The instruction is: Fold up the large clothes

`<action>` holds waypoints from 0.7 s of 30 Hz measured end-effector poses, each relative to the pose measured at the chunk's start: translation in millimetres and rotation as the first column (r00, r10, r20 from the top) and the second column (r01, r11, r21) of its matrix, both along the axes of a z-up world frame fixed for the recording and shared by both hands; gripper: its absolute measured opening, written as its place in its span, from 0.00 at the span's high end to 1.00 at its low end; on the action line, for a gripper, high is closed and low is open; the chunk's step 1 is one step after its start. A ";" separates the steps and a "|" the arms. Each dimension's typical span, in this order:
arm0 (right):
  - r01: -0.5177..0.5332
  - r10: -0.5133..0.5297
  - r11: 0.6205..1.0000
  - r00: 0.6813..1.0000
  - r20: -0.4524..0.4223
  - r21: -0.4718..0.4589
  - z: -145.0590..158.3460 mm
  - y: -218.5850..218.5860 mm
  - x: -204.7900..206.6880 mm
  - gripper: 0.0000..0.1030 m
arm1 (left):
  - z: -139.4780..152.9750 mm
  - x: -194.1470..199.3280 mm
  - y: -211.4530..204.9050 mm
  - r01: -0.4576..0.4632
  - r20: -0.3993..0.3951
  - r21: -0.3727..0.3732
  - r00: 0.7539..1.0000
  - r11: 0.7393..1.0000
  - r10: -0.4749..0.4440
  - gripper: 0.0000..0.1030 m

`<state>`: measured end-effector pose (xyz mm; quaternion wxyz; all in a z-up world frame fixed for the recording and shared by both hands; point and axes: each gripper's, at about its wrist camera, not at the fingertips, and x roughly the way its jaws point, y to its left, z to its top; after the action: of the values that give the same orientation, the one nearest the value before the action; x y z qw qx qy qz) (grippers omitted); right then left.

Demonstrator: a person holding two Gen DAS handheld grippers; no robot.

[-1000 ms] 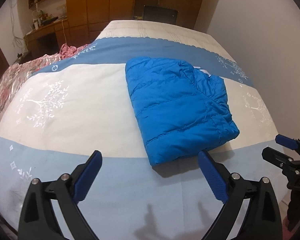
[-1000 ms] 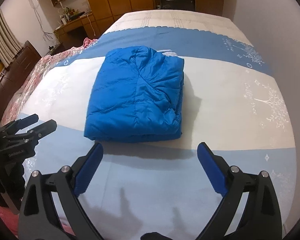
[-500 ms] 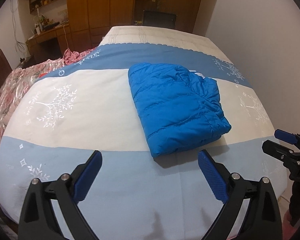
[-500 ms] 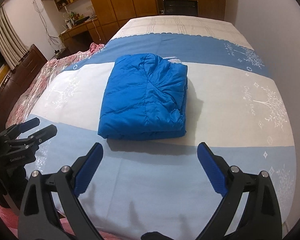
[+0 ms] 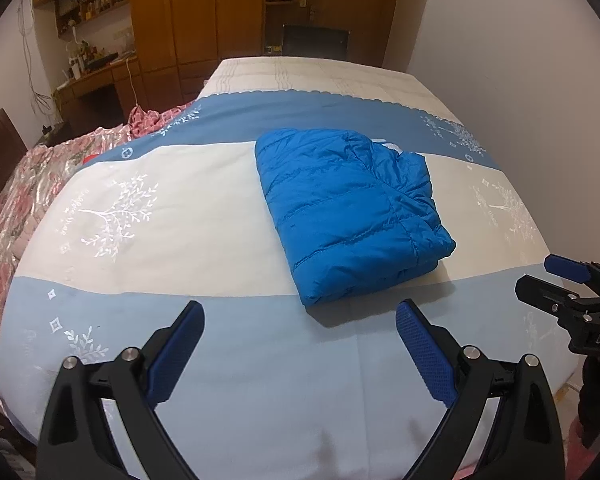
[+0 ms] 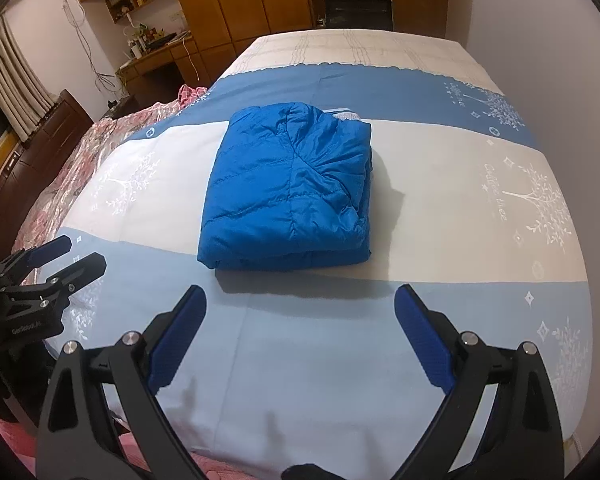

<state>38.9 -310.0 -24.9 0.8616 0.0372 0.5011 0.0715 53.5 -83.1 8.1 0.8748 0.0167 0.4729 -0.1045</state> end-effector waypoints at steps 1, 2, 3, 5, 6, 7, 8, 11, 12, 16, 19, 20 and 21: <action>-0.001 0.001 1.000 1.000 -0.001 -0.002 -0.3 0.5 -0.2 0.08 | 0.1 -0.3 0.3 0.000 0.001 0.001 1.000 1.000 0.000 0.06; -0.002 0.002 1.000 1.000 -0.002 -0.003 -0.4 1.2 -0.7 0.08 | 0.3 -0.8 0.5 0.000 0.001 0.002 1.000 1.000 0.000 0.06; -0.004 0.004 1.000 1.000 -0.003 -0.003 -0.7 1.6 -0.8 0.08 | 0.6 -1.1 0.9 -0.001 0.002 0.003 1.000 1.000 0.001 0.06; -0.008 0.008 1.000 1.000 -0.003 -0.003 -1.0 1.8 -0.5 0.08 | 0.4 -1.1 1.5 -0.003 0.003 0.005 1.000 1.000 0.003 0.06; -0.009 0.009 1.000 1.000 -0.003 -0.003 -0.8 1.9 -0.4 0.08 | 0.4 -1.1 1.9 -0.004 0.003 0.007 1.000 1.000 0.004 0.06; -0.010 0.010 1.000 1.000 -0.003 -0.003 -0.2 2.3 0.2 0.08 | 0.3 -1.1 2.6 -0.005 0.003 0.008 1.000 1.000 0.005 0.06; -0.011 0.011 1.000 1.000 -0.003 -0.002 0.0 2.4 0.4 0.08 | 0.1 -0.9 2.9 -0.005 0.001 0.008 1.000 1.000 0.005 0.06; -0.013 0.013 1.000 1.000 -0.002 -0.002 0.3 2.9 1.0 0.08 | -0.1 -0.8 3.2 -0.006 0.000 0.009 1.000 1.000 0.006 0.06; -0.014 0.014 1.000 1.000 -0.002 -0.002 0.4 3.1 1.4 0.08 | 0.0 -0.9 3.0 -0.006 0.001 0.011 1.000 1.000 0.006 0.06; -0.018 0.018 1.000 1.000 -0.004 -0.003 0.0 4.7 2.8 0.08 | -0.6 -0.7 2.6 -0.006 -0.001 0.012 1.000 1.000 0.006 0.06; -0.019 0.019 1.000 1.000 -0.004 -0.004 -0.3 5.5 3.3 0.08 | -0.8 -0.7 2.0 -0.008 0.000 0.016 1.000 1.000 0.008 0.06; -0.019 0.019 1.000 1.000 -0.004 -0.004 -0.4 5.4 3.1 0.08 | -1.1 -0.5 2.1 -0.006 -0.002 0.017 1.000 1.000 0.006 0.06; -0.020 0.020 1.000 1.000 -0.004 -0.004 -0.5 5.3 3.5 0.08 | -1.6 -0.2 2.3 -0.006 -0.004 0.020 1.000 1.000 0.006 0.06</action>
<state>42.4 -304.7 -25.4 0.8599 0.0306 0.5034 0.0788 53.3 -80.8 6.5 0.8738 0.0238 0.4759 -0.0973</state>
